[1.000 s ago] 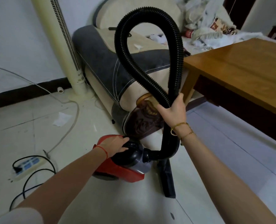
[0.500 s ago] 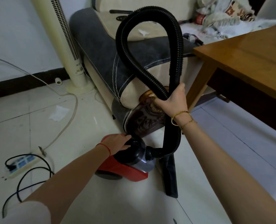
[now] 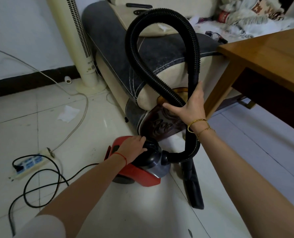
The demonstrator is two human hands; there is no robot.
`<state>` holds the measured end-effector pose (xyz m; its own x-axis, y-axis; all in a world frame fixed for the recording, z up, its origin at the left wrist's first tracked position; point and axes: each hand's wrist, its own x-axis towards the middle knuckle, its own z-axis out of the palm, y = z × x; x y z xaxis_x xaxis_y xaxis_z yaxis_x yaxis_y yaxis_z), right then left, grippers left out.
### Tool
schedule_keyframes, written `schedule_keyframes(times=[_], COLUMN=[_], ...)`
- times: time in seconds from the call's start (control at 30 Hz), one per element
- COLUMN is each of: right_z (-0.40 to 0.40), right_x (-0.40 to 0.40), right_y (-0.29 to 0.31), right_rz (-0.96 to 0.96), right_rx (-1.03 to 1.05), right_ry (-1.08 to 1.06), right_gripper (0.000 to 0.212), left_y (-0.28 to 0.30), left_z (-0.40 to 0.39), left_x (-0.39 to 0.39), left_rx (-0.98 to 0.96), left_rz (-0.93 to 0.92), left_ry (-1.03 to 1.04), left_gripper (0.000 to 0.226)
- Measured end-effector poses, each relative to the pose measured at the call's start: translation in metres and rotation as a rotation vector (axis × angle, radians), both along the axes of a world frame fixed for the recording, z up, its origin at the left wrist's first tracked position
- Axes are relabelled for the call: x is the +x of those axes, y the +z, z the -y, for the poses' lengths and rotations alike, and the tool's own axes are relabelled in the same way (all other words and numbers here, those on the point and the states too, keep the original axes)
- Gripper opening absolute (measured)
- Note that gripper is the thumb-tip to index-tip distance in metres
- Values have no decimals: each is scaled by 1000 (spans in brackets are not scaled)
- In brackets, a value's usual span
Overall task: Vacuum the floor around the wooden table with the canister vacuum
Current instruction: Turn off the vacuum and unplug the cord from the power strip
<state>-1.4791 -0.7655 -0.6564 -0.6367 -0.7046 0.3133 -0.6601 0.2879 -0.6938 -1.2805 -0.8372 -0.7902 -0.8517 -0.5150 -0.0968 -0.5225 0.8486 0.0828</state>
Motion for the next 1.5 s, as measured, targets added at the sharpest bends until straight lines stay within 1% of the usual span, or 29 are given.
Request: schedule_keyframes(times=[0.1,0.23,0.33,0.4,0.43,0.53,0.6,0.7,0.83,1.0,1.13,1.27,1.37,1.5], right_z=[-4,-13,-21,-27,-29,-37,-41,-45,-45,-37,-27,-14,4,49], right_x=[2,8,20,34,42,71,95,134,185,248,290,321,337,358], right_y=[-1,1,3,4,3,-3,-7,-14,-24,-36,-45,-50,-53,-62], right_rz=[5,-10,-23,-62,-87,-168,-208,-227,-213,-145,-139,-177,-218,-268], right_rx=[-1,51,81,74,58,-37,-76,-87,-45,136,247,298,326,362], right_ry=[28,44,45,51,55,89,137,213,383,585,657,707,750,819], right_gripper=[140,147,148,141,134,104,85,71,63,57,58,59,58,55], left_y=[-4,-4,0,5,7,17,22,31,43,52,53,53,48,36], left_z=[-7,-17,-22,-24,-24,-25,-27,-32,-38,-49,-57,-62,-54,-28], left_x=[9,32,51,65,73,100,121,158,216,283,328,365,388,411], left_rx=[3,-45,-22,3,14,35,41,33,-15,-12,-1,0,-8,38], left_rz=[-110,-153,-206,-236,-249,-287,-280,-275,-252,-239,-240,-242,-219,-241], left_ry=[55,58,126,183,201,250,285,354,445,572,684,751,792,887], left_gripper=[48,67,64,61,59,52,49,48,51,53,54,52,53,53])
